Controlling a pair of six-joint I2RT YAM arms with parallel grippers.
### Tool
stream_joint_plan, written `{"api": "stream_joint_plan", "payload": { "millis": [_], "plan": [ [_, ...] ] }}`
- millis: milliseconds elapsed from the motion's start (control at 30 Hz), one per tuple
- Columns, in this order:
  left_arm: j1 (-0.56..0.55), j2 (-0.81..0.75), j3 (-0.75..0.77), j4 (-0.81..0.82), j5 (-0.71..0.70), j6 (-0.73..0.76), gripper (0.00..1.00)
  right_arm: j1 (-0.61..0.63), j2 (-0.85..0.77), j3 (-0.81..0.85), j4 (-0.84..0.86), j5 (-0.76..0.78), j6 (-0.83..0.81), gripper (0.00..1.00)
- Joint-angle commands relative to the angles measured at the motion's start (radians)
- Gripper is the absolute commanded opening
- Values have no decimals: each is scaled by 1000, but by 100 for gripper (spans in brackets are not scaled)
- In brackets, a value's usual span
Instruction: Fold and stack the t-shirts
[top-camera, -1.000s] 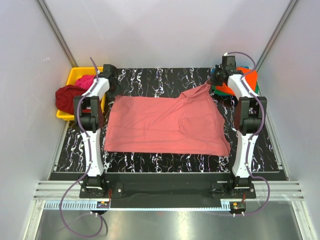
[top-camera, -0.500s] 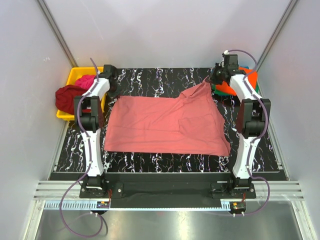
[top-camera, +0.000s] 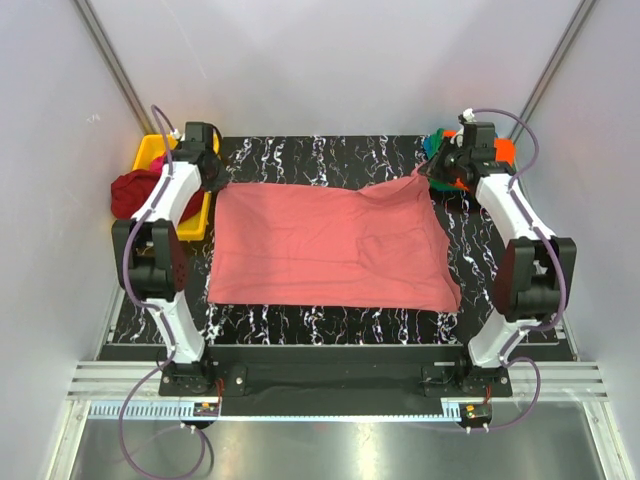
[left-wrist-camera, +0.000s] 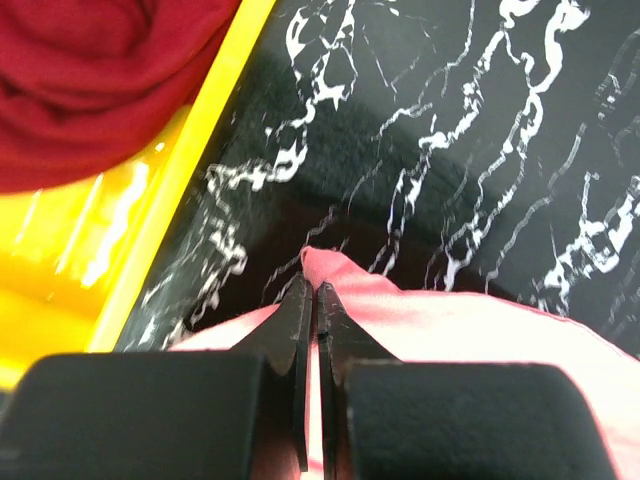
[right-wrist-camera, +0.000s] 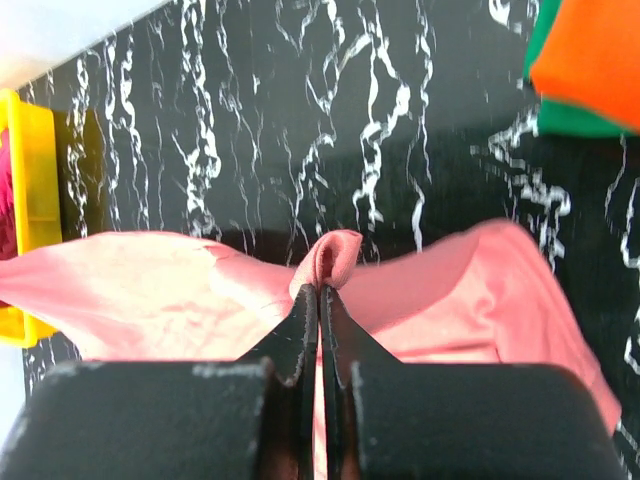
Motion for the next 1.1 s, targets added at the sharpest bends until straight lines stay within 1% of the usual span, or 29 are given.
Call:
{"api": "stream_joint_plan", "payload": {
  "millis": [0, 200, 300, 367, 467, 500, 533, 567, 600, 633, 667, 700, 733, 767, 900, 1000, 1067],
  "plan": [
    [0, -67, -79, 55, -30, 20, 0, 10, -74, -58, 53, -25, 8, 0],
    [-1, -171, -201, 81, -33, 24, 0, 12, -191, -176, 54, -14, 20, 0],
    [0, -231, -277, 103, -42, 24, 0, 12, -283, -279, 56, 3, 51, 0],
    [0, -288, -317, 104, -41, 24, 0, 13, -373, -383, 61, -2, 89, 0],
    [-1, -377, -432, 129, -73, 8, 0, 12, -511, -536, 71, 23, 161, 0],
    [-1, -435, -490, 132, -87, 1, 0, 13, -546, -573, 71, 35, 175, 0],
    [-1, -460, -517, 135, -96, -5, 13, 12, -612, -643, 71, 64, 198, 0],
    [2, -484, -543, 132, -108, -20, 24, 12, -641, -673, 61, 131, 226, 4],
    [2, -530, -590, 130, -119, -29, 28, 12, -672, -702, 41, 165, 234, 13],
    [3, -556, -613, 123, -139, -41, 35, 10, -727, -742, 18, 214, 250, 29],
    [11, -581, -635, 113, -174, -78, 70, 6, -747, -756, -4, 278, 281, 58],
    [17, -602, -667, 101, -182, -91, 83, 3, -764, -767, -8, 277, 281, 96],
    [20, -644, -682, 92, -185, -97, 94, 4, -769, -765, -15, 277, 281, 100],
    [22, -659, -693, 90, -176, -97, 99, 3, -766, -759, -22, 277, 286, 100],
    [18, -695, -719, 86, -139, -88, 99, 3, -728, -747, -33, 252, 301, 100],
    [0, -688, -738, 87, -133, -92, 99, 3, -651, -745, -13, 201, 297, 100],
    [-33, -673, -750, 90, -142, -115, 98, 3, -556, -724, -13, 161, 274, 100]
  ]
}}
